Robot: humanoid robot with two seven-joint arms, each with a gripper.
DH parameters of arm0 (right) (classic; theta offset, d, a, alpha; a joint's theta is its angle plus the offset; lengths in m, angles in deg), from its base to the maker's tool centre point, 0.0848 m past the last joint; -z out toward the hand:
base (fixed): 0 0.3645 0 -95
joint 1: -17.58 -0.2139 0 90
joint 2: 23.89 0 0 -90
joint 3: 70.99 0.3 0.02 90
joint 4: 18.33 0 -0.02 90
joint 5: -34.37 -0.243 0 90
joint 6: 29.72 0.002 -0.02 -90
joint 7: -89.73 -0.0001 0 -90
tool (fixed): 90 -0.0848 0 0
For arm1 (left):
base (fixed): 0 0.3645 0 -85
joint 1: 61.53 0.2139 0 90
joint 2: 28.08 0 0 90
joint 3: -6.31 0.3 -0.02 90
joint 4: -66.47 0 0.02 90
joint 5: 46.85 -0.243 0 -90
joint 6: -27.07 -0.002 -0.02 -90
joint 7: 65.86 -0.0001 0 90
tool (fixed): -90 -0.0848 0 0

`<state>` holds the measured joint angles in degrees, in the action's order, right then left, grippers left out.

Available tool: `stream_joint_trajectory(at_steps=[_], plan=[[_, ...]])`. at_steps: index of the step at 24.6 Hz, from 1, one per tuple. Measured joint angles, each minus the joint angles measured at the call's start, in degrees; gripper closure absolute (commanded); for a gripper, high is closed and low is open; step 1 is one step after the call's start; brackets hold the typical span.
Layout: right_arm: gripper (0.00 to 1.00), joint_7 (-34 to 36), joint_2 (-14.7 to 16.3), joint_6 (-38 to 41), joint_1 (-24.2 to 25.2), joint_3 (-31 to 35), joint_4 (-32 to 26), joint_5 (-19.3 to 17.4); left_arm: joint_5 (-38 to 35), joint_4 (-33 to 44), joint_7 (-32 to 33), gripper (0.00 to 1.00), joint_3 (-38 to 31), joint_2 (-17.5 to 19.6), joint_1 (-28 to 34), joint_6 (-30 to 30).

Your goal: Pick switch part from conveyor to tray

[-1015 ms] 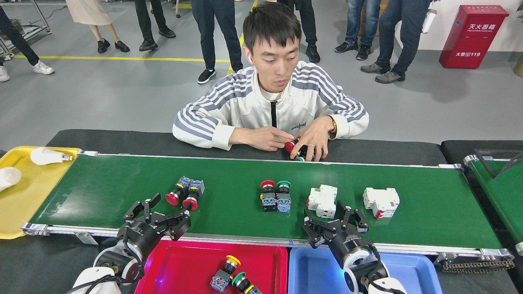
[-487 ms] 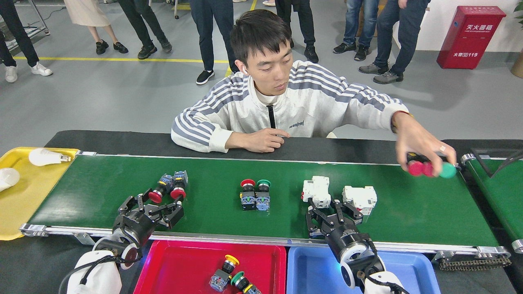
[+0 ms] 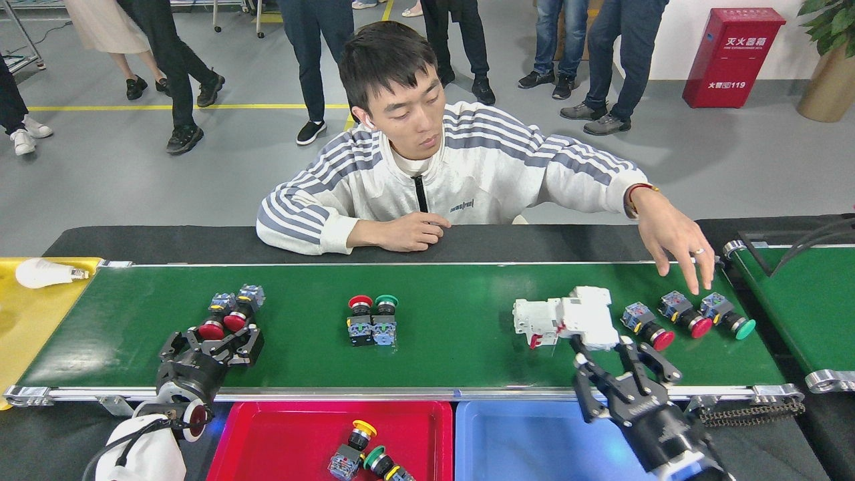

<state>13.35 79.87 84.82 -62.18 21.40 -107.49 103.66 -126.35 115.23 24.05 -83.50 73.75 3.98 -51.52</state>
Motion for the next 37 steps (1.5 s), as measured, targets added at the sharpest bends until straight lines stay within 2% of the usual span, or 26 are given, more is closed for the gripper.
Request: stream_joint_trajectory(at_steps=[1,3,5,9,10,12,13,14,16,20,26,28,31,34,37], plan=[[0.66,0.1,0.1,2.7,2.3,2.0,0.1,-0.1,0.0,0.0,-0.1,0.82,0.0,-0.1,0.0,0.0],[0.0,0.1,0.1,8.6,7.1,5.5,0.4,-0.1,0.0,0.2,-0.4,0.83,0.0,-0.3,0.1,-0.1],[0.0,0.1,0.0,11.8,10.1,7.8,0.4,-0.1,0.0,1.8,-0.5,0.82,0.2,-0.4,1.1,0.2],[0.0,0.3,-1.4,13.6,11.4,12.7,0.7,-1.0,0.0,13.6,-0.6,0.8,0.5,-0.6,7.7,11.4],[0.0,0.2,-3.2,12.4,11.3,14.3,0.3,-1.5,0.0,17.7,-0.6,0.78,0.4,-0.6,10.1,15.7],[0.01,-1.0,-8.7,6.5,11.2,16.4,-2.1,-1.7,0.0,24.9,-0.5,0.73,0.4,0.0,14.5,23.5],[0.01,-2.7,-10.5,2.3,11.2,16.6,-4.0,-1.7,0.0,28.2,-0.4,0.61,0.4,0.7,17.0,27.3],[0.01,-4.5,-10.7,-1.7,11.1,16.7,-5.6,-1.7,0.0,30.9,-0.2,0.47,0.4,1.1,19.3,29.6],[0.01,-7.2,-10.7,-6.1,10.9,16.9,-7.0,-1.7,-0.2,35.0,0.1,0.01,0.3,1.6,23.5,31.7],[0.01,-9.2,-10.6,-8.8,9.4,16.9,-7.2,-1.5,-0.3,37.2,0.2,0.0,0.4,1.5,26.9,33.1],[0.01,-15.2,-8.5,-9.8,-0.2,10.2,-6.4,-0.2,-0.4,37.7,0.2,0.0,-1.8,-0.1,27.8,33.0],[0.01,-18.7,-8.5,-9.9,-3.9,6.6,-5.5,-0.1,-0.6,37.8,0.2,0.0,-4.6,-1.7,27.8,24.8],[0.01,-21.1,-8.5,-10.4,-7.7,0.9,-2.7,1.3,-0.6,36.6,0.2,0.0,-8.2,-1.6,27.6,15.2],[0.01,-21.9,-8.5,-12.4,-10.3,-3.1,0.9,4.0,-0.6,35.4,0.2,0.0,-11.4,-0.7,27.9,12.0],[0.01,-22.0,-8.5,-14.7,-13.9,-6.3,5.0,4.9,-0.6,35.3,0.2,0.0,-11.6,-0.6,27.8,11.2]])
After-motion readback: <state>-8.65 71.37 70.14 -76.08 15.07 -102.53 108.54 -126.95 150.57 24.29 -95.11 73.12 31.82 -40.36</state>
